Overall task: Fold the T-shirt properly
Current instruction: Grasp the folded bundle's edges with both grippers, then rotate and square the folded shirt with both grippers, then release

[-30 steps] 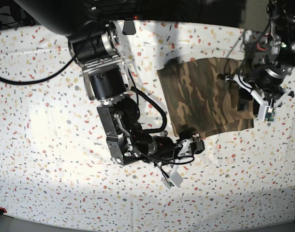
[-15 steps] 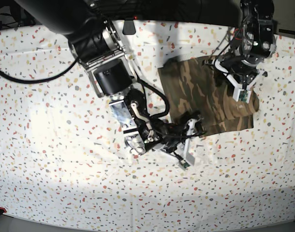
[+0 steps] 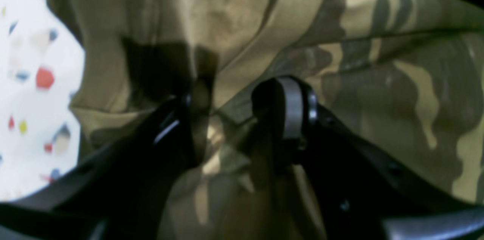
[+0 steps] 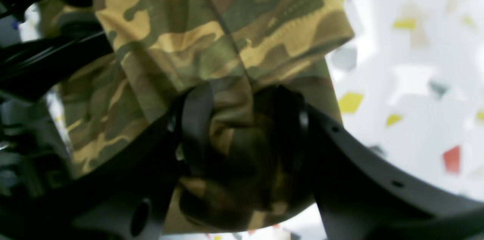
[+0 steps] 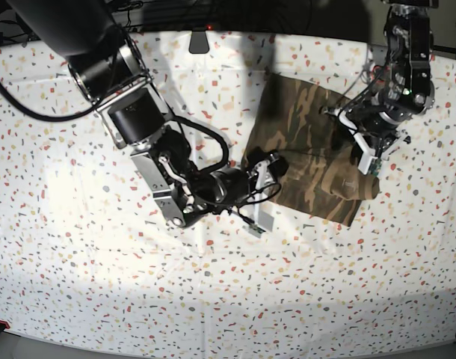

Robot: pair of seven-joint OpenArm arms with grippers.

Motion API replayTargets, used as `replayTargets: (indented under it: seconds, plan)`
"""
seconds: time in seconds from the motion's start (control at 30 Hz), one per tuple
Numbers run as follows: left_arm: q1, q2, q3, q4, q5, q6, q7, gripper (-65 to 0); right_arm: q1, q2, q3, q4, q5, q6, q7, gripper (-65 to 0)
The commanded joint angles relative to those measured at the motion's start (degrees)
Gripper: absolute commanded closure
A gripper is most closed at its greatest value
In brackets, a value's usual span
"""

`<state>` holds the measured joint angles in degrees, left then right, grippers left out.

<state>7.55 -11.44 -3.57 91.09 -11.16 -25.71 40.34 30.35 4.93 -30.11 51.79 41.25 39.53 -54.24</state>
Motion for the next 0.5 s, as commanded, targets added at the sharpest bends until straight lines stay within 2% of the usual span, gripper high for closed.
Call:
replayTargets:
  seconds: [0.0,0.1,0.2,0.27,0.33,0.4,0.47]
  plan:
    - [-1.29,-0.2,1.01,0.55,-0.48,-0.96,-0.7,-25.3,0.44,1.33,0.02,0.55,0.68,0.47,-2.12,-27.5]
    - [-3.13,-0.17,6.58,0.55,-1.2,-0.94,0.59,-25.3,-1.11,4.15,0.04,0.7,3.87,0.47,-3.76,-27.5]
    - [-4.7,-0.15,16.13,0.55,-0.76,-0.96,0.85,-25.3,-3.21,7.06,0.04,1.64,8.72,0.47,-6.38,-27.5]
    - [-5.75,-0.13,22.36,0.55,2.12,-0.76,-0.13,-25.3,-4.83,9.03,0.04,2.89,10.6,0.47,-6.91,-27.5]
    - [-6.86,-0.2,27.43,0.52,6.12,1.97,-0.09,-25.3,-6.38,11.13,0.04,4.39,11.78,0.47,-6.86,-27.5]
    - [-7.76,-0.15,30.58,0.5,10.43,4.52,-0.15,-25.3,-7.78,13.35,0.04,5.99,12.83,0.47,-6.86,-27.5]
    - [-8.7,-0.17,32.24,0.5,12.7,4.96,-0.13,-25.3,-9.16,15.87,0.04,7.52,14.21,0.47,-6.86,-27.5]
